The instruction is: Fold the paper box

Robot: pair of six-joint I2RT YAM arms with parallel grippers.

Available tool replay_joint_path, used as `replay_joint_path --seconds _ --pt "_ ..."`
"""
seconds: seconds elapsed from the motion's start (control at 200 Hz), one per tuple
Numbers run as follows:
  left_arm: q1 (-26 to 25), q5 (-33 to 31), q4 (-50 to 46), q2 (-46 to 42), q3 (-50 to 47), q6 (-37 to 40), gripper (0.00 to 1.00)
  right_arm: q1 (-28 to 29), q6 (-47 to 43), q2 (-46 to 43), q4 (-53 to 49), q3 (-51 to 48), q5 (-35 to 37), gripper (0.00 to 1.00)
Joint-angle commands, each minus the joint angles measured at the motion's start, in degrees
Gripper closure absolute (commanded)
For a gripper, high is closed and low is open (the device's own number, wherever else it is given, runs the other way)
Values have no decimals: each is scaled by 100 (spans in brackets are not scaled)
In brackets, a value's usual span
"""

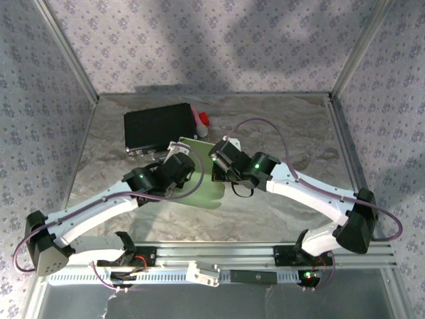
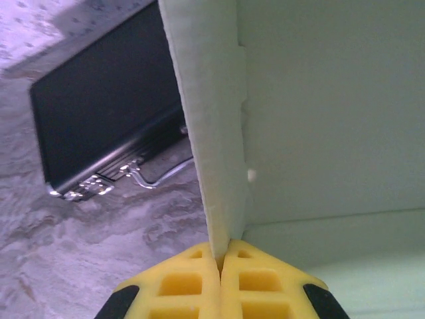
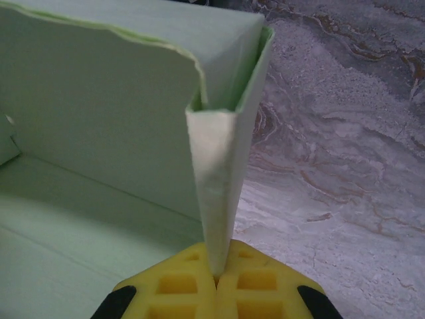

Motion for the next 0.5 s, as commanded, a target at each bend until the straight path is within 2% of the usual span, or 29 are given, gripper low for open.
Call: replay_joint_path --seconds 0.0,0.175,0.245,0.36,0.495 --pt "-107 -848 -116 156 223 -254 100 107 50 -20 132 159 -131 100" --pt "-76 -173 260 55 174 94 100 68 36 -54 115 131 -158 100" --pt "-67 -110 292 -20 164 207 100 58 33 -96 140 95 -167 100" --pt "-68 -326 160 3 204 187 100 71 44 -90 195 101 -184 100" --pt "-224 -938 118 86 204 -31 100 121 78 -64 232 116 -193 100"
